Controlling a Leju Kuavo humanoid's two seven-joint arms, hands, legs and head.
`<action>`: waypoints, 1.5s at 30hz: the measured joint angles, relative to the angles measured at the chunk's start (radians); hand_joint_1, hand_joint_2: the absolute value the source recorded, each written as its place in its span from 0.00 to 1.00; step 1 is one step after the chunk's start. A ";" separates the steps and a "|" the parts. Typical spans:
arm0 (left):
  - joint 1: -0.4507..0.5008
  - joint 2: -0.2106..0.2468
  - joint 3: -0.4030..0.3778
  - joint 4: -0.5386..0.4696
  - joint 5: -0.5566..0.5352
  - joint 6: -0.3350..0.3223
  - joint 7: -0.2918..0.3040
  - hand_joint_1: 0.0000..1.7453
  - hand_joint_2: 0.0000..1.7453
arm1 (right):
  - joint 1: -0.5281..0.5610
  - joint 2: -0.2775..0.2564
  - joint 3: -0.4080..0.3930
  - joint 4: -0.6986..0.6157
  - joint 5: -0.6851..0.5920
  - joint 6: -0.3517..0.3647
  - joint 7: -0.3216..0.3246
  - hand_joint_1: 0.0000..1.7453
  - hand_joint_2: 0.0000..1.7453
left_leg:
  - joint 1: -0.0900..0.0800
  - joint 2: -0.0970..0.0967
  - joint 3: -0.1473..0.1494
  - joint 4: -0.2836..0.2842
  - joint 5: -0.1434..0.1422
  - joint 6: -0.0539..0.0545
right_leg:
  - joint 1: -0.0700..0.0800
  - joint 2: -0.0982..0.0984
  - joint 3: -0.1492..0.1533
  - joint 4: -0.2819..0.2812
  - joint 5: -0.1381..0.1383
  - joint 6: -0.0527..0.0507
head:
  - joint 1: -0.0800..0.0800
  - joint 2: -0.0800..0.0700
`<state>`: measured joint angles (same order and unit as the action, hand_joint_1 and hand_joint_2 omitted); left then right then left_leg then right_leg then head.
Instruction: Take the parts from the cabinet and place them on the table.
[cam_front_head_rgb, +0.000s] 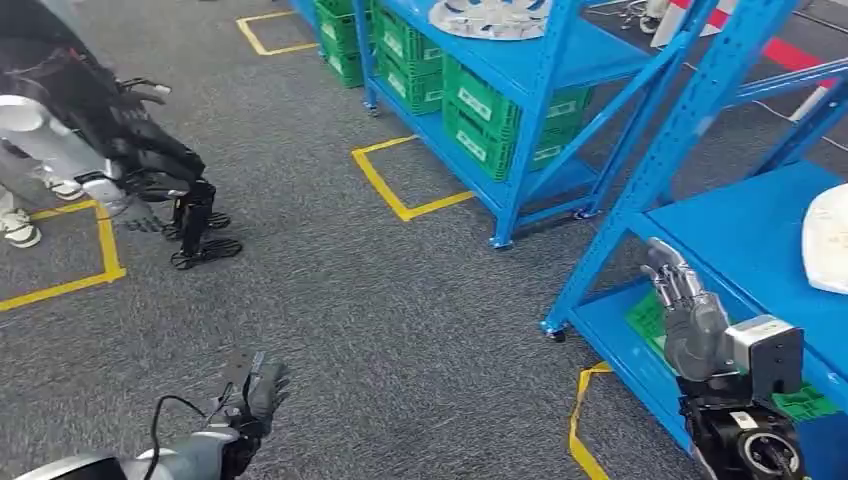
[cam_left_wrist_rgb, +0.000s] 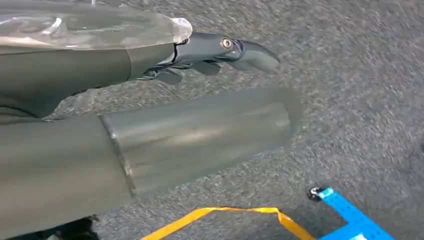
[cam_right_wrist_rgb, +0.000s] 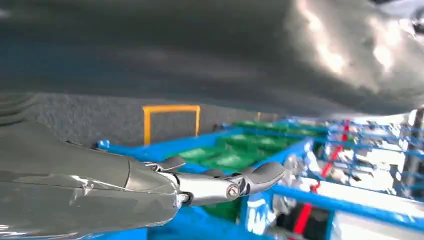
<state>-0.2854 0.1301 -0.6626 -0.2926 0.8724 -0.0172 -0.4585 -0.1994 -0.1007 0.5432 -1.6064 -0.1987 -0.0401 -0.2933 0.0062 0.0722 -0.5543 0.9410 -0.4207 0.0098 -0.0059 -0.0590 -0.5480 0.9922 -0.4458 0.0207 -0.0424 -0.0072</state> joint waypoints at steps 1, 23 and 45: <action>0.000 0.001 0.000 0.000 0.000 0.001 0.000 0.00 0.00 | -0.002 0.000 0.000 -0.005 0.009 -0.009 0.004 0.00 0.00 | -0.006 0.008 0.002 0.003 -0.003 -0.004 | 0.012 -0.050 0.013 -0.037 -0.011 -0.004 | 0.002 0.000; 0.002 0.001 0.000 0.000 0.000 0.012 -0.006 0.00 0.00 | 0.017 -0.001 -0.002 -0.071 0.179 -0.129 0.020 0.00 0.00 | 0.007 -0.081 0.007 -0.016 0.007 0.007 | 0.007 0.083 -0.056 0.069 -0.061 -0.006 | -0.006 0.000; 0.007 -0.002 0.000 0.000 -0.006 0.016 0.000 0.00 0.00 | 0.031 -0.002 -0.001 -0.104 0.248 -0.166 0.039 0.00 0.00 | -0.004 -0.089 -0.055 0.132 -0.036 -0.010 | 0.011 0.134 -0.004 -0.040 0.030 -0.045 | -0.026 0.000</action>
<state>-0.2781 0.1278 -0.6626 -0.2930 0.8663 -0.0015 -0.4585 -0.1685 -0.1022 0.5421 -1.7102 0.0496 -0.2064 -0.2541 0.0026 -0.0165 -0.6097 1.0733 -0.4571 -0.0002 0.0047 0.0751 -0.5519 0.9521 -0.4161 -0.0242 -0.0687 -0.0072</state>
